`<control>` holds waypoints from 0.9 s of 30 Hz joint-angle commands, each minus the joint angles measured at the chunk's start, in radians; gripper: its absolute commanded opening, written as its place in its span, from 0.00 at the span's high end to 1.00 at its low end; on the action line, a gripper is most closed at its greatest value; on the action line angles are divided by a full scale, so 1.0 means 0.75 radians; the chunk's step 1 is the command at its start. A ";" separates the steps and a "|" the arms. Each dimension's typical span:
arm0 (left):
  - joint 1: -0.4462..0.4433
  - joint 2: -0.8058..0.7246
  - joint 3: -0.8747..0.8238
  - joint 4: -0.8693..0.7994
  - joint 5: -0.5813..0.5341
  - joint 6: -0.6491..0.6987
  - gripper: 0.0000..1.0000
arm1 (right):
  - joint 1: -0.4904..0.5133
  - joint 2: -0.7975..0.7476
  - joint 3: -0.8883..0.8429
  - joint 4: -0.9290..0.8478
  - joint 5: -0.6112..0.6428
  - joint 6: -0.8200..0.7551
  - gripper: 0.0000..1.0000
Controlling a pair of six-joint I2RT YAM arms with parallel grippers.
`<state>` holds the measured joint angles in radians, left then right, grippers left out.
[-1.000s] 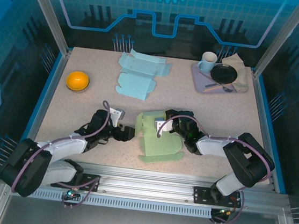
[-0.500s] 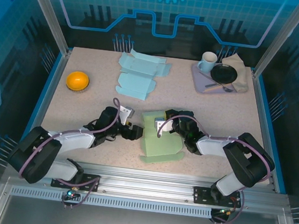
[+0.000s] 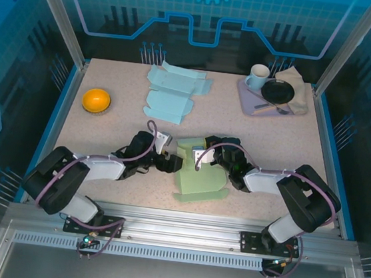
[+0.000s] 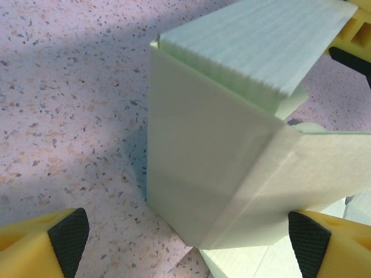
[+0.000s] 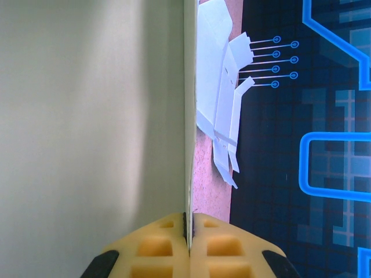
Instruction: Fold the paper box
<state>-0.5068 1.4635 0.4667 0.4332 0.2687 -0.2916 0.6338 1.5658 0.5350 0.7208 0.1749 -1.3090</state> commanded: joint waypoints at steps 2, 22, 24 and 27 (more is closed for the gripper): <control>-0.010 0.046 0.058 0.075 0.035 -0.037 0.07 | -0.007 -0.010 -0.001 -0.071 -0.014 0.009 1.00; -0.123 0.161 0.171 -0.011 -0.306 -0.029 0.16 | 0.015 -0.022 -0.014 -0.067 0.012 -0.014 1.00; -0.130 0.169 0.173 -0.013 -0.336 -0.016 0.19 | 0.019 -0.022 -0.016 -0.065 0.016 -0.014 1.00; -0.137 0.187 0.181 -0.017 -0.346 0.004 0.23 | 0.024 -0.026 -0.016 -0.069 0.019 -0.014 1.00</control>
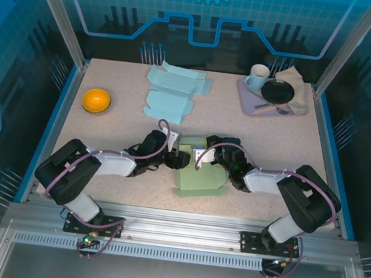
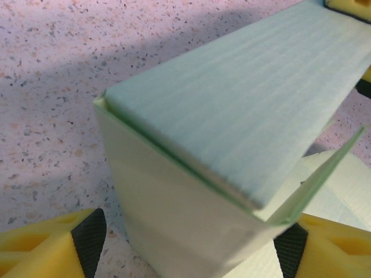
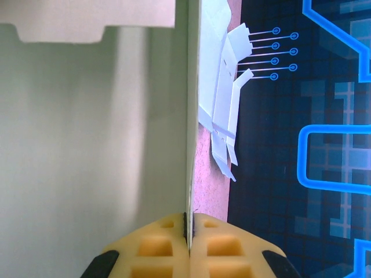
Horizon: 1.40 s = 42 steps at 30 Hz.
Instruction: Fold the paper box
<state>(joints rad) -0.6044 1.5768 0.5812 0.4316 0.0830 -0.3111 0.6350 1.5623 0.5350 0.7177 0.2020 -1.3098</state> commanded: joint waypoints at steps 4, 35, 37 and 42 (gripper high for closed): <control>-0.010 0.066 0.038 0.006 -0.121 0.026 0.24 | 0.028 -0.031 -0.019 -0.073 -0.019 -0.008 1.00; -0.088 0.180 0.169 0.051 -0.699 -0.029 0.69 | 0.045 0.048 -0.010 -0.157 0.009 0.014 1.00; -0.086 0.185 0.208 -0.031 -0.756 -0.096 0.68 | 0.043 0.048 -0.006 -0.166 0.012 0.022 1.00; -0.087 0.191 0.256 -0.203 -0.936 -0.196 0.68 | 0.039 0.053 0.011 -0.187 0.047 0.037 1.00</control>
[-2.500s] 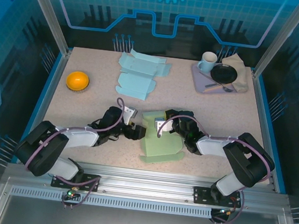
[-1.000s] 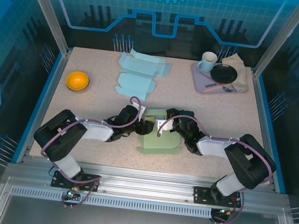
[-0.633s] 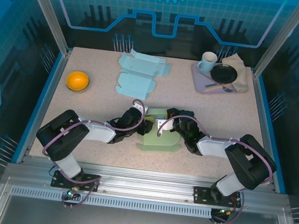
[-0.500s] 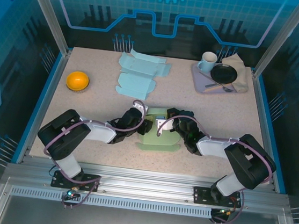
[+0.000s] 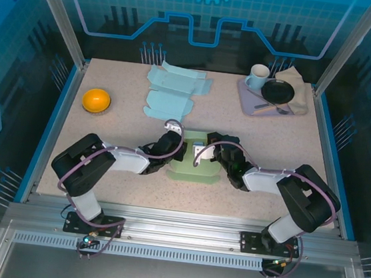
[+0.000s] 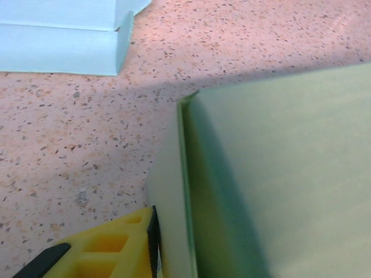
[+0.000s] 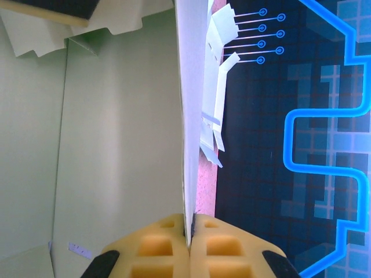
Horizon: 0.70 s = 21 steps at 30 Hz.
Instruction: Fold the paper box
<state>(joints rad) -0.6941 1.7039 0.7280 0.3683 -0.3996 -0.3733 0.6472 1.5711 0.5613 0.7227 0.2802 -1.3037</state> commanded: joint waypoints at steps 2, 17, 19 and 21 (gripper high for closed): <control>0.034 0.027 0.083 -0.200 -0.341 -0.117 0.67 | 0.025 0.034 -0.004 -0.221 -0.029 0.049 1.00; 0.043 -0.038 -0.091 0.147 0.139 0.333 0.78 | -0.062 -0.243 0.299 -0.994 -0.389 0.424 0.72; 0.046 -0.042 -0.095 0.145 0.140 0.345 0.79 | -0.077 -0.267 0.341 -1.081 -0.451 0.478 0.67; 0.049 -0.047 -0.097 0.143 0.137 0.359 0.79 | -0.087 -0.302 0.399 -1.166 -0.506 0.593 0.60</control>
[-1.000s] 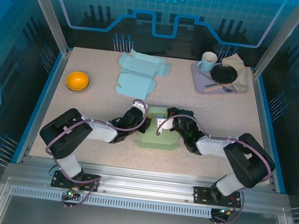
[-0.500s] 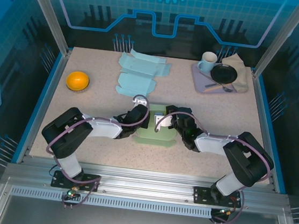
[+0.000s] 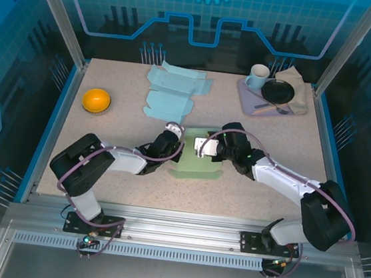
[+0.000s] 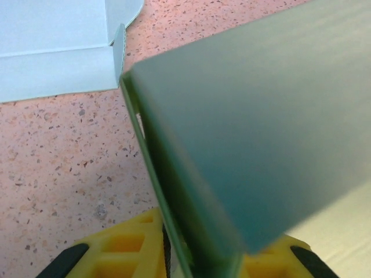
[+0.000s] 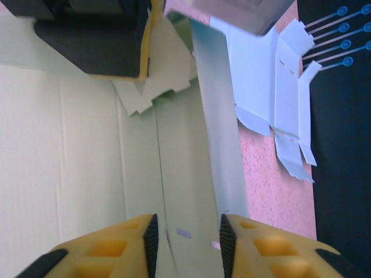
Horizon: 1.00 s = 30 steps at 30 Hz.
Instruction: Fold the paper box
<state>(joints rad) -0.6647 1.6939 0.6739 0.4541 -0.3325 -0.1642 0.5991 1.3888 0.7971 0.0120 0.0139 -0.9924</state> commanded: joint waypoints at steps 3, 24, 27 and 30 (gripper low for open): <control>0.016 -0.043 -0.033 0.029 0.058 0.104 0.79 | -0.052 -0.094 0.183 -0.325 -0.243 0.374 0.55; 0.222 -0.169 0.042 -0.247 0.284 -0.166 0.76 | -0.351 0.429 0.592 -0.392 -0.421 0.520 0.56; 0.291 -0.263 0.031 -0.305 0.417 -0.231 0.73 | -0.395 0.593 0.832 -0.633 -0.501 0.207 0.57; 0.292 -0.331 0.046 -0.375 0.453 -0.227 0.72 | -0.418 0.814 1.166 -0.939 -0.479 0.047 0.57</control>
<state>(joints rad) -0.4377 1.4975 0.6727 0.2558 -0.1009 -0.2806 0.3172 1.8938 1.5139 -0.4980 -0.2993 -0.7353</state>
